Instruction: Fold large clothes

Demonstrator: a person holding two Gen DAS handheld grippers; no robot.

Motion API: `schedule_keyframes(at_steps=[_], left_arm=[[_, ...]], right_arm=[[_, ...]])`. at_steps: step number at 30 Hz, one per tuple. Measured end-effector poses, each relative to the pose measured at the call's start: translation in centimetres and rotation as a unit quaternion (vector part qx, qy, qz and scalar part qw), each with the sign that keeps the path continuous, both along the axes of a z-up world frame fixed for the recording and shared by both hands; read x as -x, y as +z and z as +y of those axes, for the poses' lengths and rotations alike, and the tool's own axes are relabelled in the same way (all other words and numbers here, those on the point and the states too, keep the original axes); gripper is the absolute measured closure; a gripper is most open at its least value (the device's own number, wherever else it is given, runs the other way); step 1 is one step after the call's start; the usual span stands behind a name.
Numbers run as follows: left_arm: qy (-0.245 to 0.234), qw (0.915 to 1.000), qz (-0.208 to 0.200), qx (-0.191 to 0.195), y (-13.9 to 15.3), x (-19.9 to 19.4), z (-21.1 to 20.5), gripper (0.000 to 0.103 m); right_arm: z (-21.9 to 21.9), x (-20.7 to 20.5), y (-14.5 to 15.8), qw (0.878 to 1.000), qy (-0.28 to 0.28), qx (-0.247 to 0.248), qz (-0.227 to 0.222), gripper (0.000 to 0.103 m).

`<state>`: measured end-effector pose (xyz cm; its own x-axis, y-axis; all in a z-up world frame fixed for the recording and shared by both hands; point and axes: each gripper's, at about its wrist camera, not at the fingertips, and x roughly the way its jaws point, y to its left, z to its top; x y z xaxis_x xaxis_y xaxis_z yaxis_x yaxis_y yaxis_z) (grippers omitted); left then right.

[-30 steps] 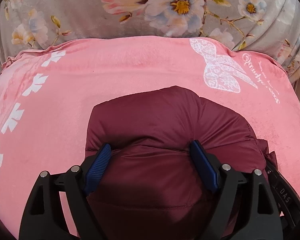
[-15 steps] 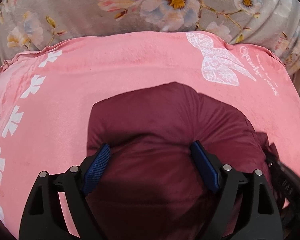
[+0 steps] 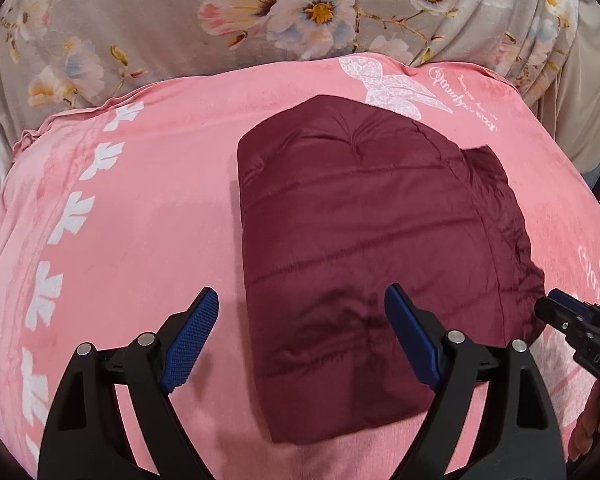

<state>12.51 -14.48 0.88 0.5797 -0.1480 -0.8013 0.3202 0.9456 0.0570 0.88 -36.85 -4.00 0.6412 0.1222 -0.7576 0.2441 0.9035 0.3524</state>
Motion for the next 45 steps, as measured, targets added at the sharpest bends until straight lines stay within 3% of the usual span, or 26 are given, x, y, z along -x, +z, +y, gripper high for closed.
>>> schedule_keyframes(at_steps=[2,4,7,19,34,36,39,41,45], left_arm=[[-0.002,1.0000,0.007,0.000,-0.3,0.7,0.1,0.020],[-0.002,0.9999,0.010,0.001,-0.5,1.1,0.2,0.020],[0.000,0.9999,0.016,-0.002,-1.1,1.6,0.1,0.020],[-0.001,0.9992,0.037,-0.010,-3.8,2.1,0.5,0.019],[0.002,0.9992,0.038,-0.008,-5.8,1.6,0.1,0.016],[0.003,0.9992,0.039,-0.007,-6.0,1.5,0.1,0.015],[0.004,0.9989,0.046,0.006,-5.6,1.3,0.5,0.015],[0.003,0.9982,0.055,0.022,-5.0,1.1,1.2,0.017],[0.004,0.9894,0.075,0.124,-2.0,-0.1,4.2,0.016]], right_arm=[[-0.1,0.0,-0.7,1.000,-0.005,-0.019,0.001,0.067],[-0.1,0.1,-0.9,1.000,-0.002,-0.031,0.000,0.088],[0.3,0.6,-0.7,0.999,-0.003,-0.031,-0.008,0.095],[1.7,-0.1,-3.0,0.999,-0.002,0.009,0.033,0.097],[1.5,-0.3,-3.8,1.000,-0.005,0.001,0.025,0.098],[1.3,-0.2,-3.6,1.000,-0.002,-0.003,0.027,0.093],[0.2,1.0,-2.6,0.999,-0.021,-0.004,0.040,0.065],[-0.5,1.6,-1.5,0.999,-0.024,-0.016,0.028,0.060],[-2.3,1.7,0.4,0.998,-0.026,-0.055,-0.001,0.043]])
